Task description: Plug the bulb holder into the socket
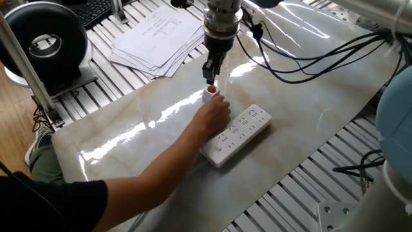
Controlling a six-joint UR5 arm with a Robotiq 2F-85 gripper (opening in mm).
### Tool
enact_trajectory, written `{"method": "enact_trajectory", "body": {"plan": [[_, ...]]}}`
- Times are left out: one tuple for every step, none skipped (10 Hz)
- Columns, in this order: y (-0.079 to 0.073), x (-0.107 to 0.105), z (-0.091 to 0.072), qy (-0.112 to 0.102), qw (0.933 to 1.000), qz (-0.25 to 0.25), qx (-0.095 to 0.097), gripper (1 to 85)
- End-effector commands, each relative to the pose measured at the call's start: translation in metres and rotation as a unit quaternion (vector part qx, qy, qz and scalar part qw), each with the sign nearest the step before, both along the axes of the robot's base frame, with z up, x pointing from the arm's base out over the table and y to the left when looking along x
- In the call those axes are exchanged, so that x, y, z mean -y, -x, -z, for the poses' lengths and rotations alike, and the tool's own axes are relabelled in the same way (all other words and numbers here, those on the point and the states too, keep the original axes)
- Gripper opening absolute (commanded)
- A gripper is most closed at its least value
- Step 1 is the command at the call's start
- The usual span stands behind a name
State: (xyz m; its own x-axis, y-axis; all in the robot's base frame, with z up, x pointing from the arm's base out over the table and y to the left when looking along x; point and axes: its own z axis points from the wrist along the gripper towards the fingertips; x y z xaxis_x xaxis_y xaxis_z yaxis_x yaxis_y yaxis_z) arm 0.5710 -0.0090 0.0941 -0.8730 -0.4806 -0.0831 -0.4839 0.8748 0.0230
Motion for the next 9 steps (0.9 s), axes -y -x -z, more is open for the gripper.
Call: {"method": "enact_trajectory", "body": {"plan": [[-0.007, -0.012, -0.003, -0.016, 0.9984, -0.052, 0.015, 45.0], [-0.009, -0.015, -0.002, -0.021, 0.9973, -0.068, 0.018, 45.3], [-0.013, -0.011, 0.002, -0.014, 0.9968, -0.075, 0.025, 45.3], [-0.010, -0.006, 0.002, -0.006, 0.9977, -0.065, 0.019, 46.0], [-0.006, 0.003, 0.001, 0.008, 0.9990, -0.043, 0.010, 46.0], [-0.002, 0.002, 0.001, 0.002, 1.0000, -0.007, 0.001, 47.0], [-0.001, 0.001, 0.003, -0.003, 0.9995, 0.031, -0.004, 47.0], [-0.002, -0.002, 0.005, -0.011, 0.9983, 0.056, -0.006, 47.0], [-0.004, -0.007, 0.008, -0.022, 0.9968, 0.076, -0.005, 48.3]]}}
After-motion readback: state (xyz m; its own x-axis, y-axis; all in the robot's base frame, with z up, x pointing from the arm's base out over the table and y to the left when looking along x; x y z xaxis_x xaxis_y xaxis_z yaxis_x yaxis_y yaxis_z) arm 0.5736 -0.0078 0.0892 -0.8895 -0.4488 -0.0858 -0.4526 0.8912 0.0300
